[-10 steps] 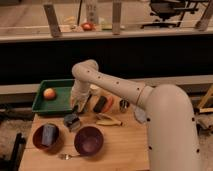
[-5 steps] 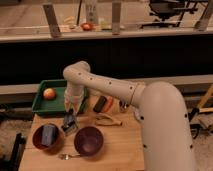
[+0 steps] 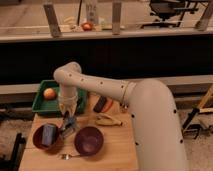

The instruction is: Place brush in plastic cup

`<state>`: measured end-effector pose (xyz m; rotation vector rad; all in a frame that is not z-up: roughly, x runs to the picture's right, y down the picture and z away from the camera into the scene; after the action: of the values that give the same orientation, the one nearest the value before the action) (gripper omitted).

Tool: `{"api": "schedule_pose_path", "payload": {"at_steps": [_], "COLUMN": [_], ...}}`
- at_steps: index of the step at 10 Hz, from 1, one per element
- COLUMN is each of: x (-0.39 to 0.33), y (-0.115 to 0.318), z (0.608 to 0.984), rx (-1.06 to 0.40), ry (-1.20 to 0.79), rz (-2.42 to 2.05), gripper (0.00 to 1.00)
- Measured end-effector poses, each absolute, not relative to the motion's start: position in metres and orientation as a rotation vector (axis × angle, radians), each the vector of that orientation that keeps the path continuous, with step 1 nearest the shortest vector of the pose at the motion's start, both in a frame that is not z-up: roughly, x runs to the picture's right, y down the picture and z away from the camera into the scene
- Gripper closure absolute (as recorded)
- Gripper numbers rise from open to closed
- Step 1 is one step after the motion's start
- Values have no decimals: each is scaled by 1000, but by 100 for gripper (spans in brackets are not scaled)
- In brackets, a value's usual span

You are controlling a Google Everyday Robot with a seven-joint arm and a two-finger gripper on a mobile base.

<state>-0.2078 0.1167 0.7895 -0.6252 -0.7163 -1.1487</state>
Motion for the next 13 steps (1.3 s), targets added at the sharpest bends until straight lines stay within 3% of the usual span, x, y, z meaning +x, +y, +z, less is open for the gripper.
{"api": "schedule_pose_path", "payload": {"at_steps": [3, 10, 13], "x": [-205, -205, -205], "y": [117, 110, 109], "z": [791, 793, 794], "rx": [-641, -657, -659], "ry": [-705, -700, -704], "rz": [-1148, -1126, -1120], "gripper": [95, 25, 20]}}
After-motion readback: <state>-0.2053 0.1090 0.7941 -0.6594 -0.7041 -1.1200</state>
